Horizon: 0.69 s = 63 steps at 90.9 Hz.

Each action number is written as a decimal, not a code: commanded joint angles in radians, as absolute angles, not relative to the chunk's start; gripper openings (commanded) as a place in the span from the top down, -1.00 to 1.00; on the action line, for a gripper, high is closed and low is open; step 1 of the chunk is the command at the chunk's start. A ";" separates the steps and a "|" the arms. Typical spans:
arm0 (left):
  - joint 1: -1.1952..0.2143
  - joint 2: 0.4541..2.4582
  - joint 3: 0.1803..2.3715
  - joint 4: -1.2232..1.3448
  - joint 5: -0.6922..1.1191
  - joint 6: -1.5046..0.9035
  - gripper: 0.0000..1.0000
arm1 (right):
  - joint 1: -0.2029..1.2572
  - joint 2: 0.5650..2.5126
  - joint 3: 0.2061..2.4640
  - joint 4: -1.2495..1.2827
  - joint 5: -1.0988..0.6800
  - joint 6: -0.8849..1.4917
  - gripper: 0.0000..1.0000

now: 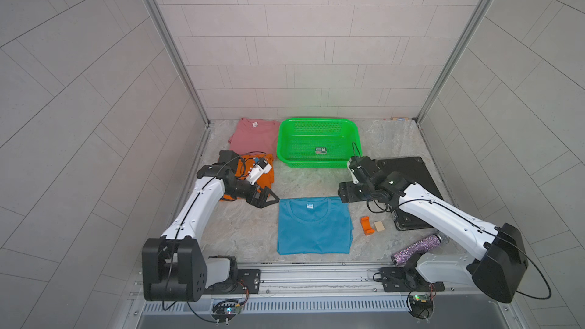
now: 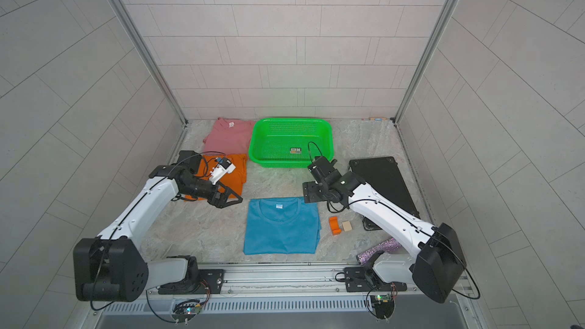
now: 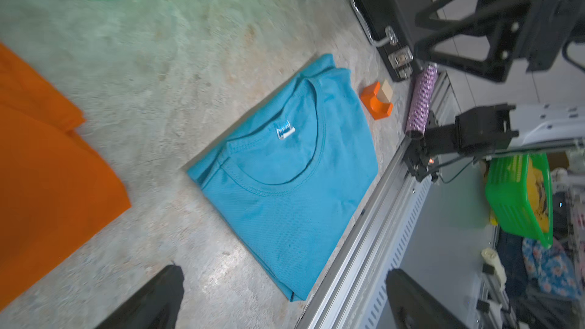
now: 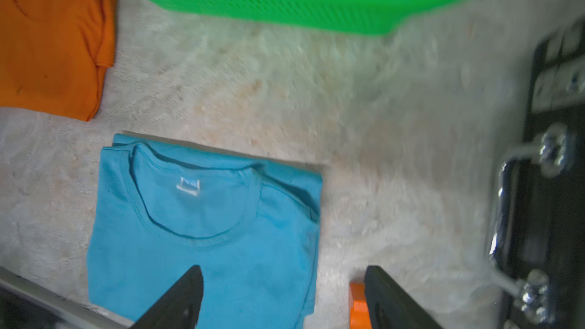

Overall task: Put the folded t-shirts into the basket
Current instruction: Move the T-shirt to the center of the board, then pick up the T-shirt from the center of the board.

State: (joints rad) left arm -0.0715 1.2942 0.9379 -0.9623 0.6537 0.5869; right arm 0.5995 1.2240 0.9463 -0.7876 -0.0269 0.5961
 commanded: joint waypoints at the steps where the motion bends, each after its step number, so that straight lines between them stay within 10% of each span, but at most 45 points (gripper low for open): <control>1: -0.134 1.318 0.878 -0.943 0.551 0.703 -1.00 | 0.459 1.148 0.837 -0.775 -0.272 0.672 -0.54; 33: -0.165 1.391 0.881 -0.738 0.475 0.328 -0.94 | 0.268 1.367 0.757 -0.599 -0.596 0.507 -0.25; 63: -0.162 1.621 0.882 -0.684 0.793 0.018 -1.00 | 0.252 1.506 0.755 -0.568 -0.663 0.487 -0.28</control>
State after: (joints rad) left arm -0.1596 1.5452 0.8822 -0.7025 0.6582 0.1612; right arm 0.2535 1.4860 0.7425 -0.5880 -0.6220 0.5076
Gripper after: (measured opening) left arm 0.993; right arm 0.639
